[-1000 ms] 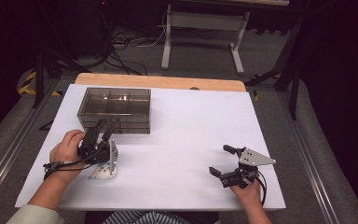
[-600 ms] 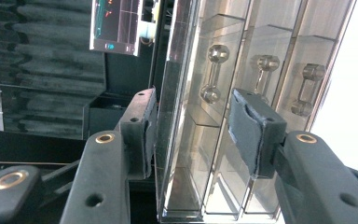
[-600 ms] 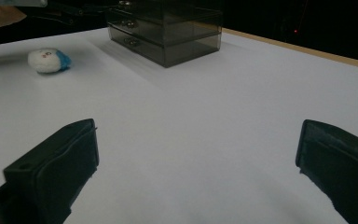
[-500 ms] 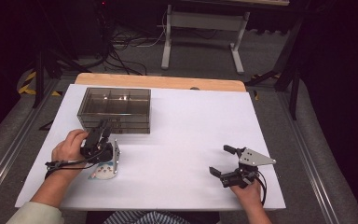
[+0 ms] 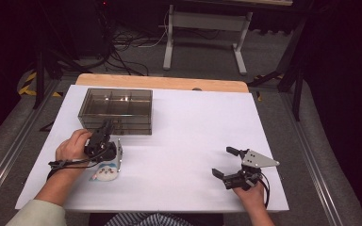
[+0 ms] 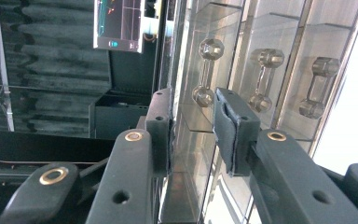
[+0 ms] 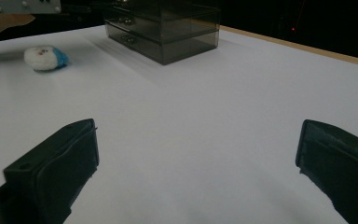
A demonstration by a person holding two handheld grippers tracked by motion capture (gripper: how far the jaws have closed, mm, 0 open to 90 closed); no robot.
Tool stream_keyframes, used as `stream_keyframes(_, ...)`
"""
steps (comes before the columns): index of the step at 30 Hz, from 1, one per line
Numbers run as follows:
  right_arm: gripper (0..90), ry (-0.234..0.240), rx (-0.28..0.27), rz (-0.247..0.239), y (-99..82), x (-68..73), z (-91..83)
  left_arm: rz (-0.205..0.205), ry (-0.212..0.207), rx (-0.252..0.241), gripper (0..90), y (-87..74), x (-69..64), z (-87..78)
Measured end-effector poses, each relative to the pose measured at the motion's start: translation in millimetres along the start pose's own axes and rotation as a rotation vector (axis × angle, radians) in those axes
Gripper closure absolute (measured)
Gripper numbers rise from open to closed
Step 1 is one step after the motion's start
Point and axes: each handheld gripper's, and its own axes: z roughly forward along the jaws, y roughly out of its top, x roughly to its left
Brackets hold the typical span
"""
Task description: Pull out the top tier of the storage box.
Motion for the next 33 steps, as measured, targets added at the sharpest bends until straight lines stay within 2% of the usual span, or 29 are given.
stream_keyframes(5,0.0,-0.001,0.001,-0.002,-0.1,0.1,0.3,0.011,-0.012,-0.004,73.7,0.7,-1.4,4.0)
stream_keyframes(17,0.0,-0.007,0.003,0.002,-0.4,0.5,0.2,0.014,-0.007,0.0,79.1,0.2,-4.1,11.1)
stream_keyframes(33,0.0,-0.003,0.004,0.002,-0.5,0.5,-0.7,0.007,-0.023,0.006,80.3,1.2,-2.7,9.2)
